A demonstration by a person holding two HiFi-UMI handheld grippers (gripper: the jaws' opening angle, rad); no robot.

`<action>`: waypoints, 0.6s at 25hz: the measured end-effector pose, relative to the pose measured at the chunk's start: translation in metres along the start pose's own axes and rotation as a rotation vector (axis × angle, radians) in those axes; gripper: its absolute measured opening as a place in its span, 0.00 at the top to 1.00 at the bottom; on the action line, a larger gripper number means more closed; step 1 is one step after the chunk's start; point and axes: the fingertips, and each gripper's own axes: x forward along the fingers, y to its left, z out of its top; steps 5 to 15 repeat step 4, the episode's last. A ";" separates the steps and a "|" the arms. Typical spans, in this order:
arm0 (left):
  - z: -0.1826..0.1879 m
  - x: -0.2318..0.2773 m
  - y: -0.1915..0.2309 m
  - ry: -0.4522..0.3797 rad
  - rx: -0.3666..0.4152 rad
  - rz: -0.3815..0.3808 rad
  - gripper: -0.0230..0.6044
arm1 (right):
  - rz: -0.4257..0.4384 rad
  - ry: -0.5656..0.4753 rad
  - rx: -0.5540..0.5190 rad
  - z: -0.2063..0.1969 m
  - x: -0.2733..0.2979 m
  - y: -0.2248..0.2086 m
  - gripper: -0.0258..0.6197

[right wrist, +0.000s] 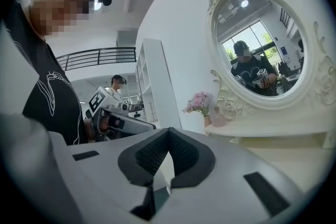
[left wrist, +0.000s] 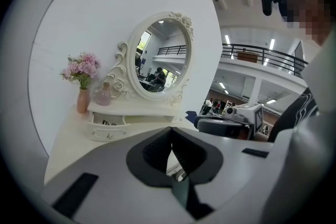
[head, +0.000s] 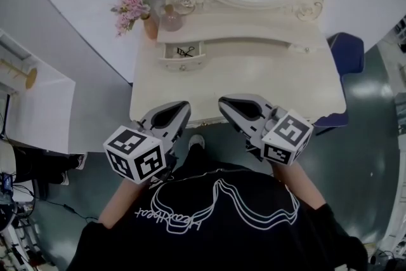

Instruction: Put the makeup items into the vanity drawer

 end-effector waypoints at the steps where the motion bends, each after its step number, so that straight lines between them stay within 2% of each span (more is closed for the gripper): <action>1: -0.001 0.000 0.000 0.000 -0.001 0.001 0.96 | 0.001 0.000 0.002 0.000 -0.001 0.001 0.95; 15: -0.003 -0.001 -0.001 0.001 -0.004 0.001 0.96 | 0.003 0.001 0.010 -0.002 -0.003 0.003 0.95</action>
